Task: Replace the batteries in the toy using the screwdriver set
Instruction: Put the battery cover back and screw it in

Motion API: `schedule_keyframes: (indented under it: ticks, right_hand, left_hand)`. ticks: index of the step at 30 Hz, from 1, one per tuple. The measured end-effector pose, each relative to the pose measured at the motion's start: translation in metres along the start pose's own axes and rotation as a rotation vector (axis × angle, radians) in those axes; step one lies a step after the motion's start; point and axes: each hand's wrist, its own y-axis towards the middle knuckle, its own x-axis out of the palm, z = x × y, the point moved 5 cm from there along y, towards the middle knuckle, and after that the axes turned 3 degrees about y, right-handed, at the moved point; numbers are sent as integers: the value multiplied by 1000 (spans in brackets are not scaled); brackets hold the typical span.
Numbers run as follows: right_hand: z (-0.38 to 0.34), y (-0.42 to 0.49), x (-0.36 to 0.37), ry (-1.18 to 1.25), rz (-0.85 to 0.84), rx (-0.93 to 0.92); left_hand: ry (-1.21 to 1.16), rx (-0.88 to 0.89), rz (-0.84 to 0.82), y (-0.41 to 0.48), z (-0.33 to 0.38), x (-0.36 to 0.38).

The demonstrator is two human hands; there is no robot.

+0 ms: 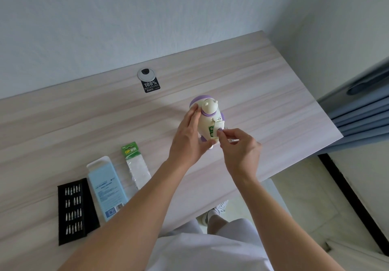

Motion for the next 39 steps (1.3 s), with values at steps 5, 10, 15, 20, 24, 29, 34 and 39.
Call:
schedule_keyframes:
  ticks: [5, 10, 15, 20, 24, 29, 34, 39]
  right_hand:
    - [-4, -5, 6, -124, 42, -125]
    - [-5, -6, 9, -202, 78, -230]
    - [-3, -3, 12, -246, 60, -249]
    - [-7, -5, 9, -236, 92, -297]
    - [-8, 0, 11, -281, 47, -306]
    - [-12, 9, 9, -332, -1, -262]
    - [-12, 11, 9, -321, -23, -231]
    - [-11, 13, 9, -288, -48, -224]
  left_hand:
    - [-7, 16, 36, -1, 1, -1]
    - [2, 12, 47, 0, 1, 0]
    - [14, 8, 49, 0, 2, 0]
    - [35, -9, 33, 1, 6, 0]
    - [17, -16, 30, 1, 5, 1]
    - [16, -17, 28, 1, 4, 3]
    - [4, -4, 33, 2, 5, 2]
    - [-37, 25, 52, 0, 6, 1]
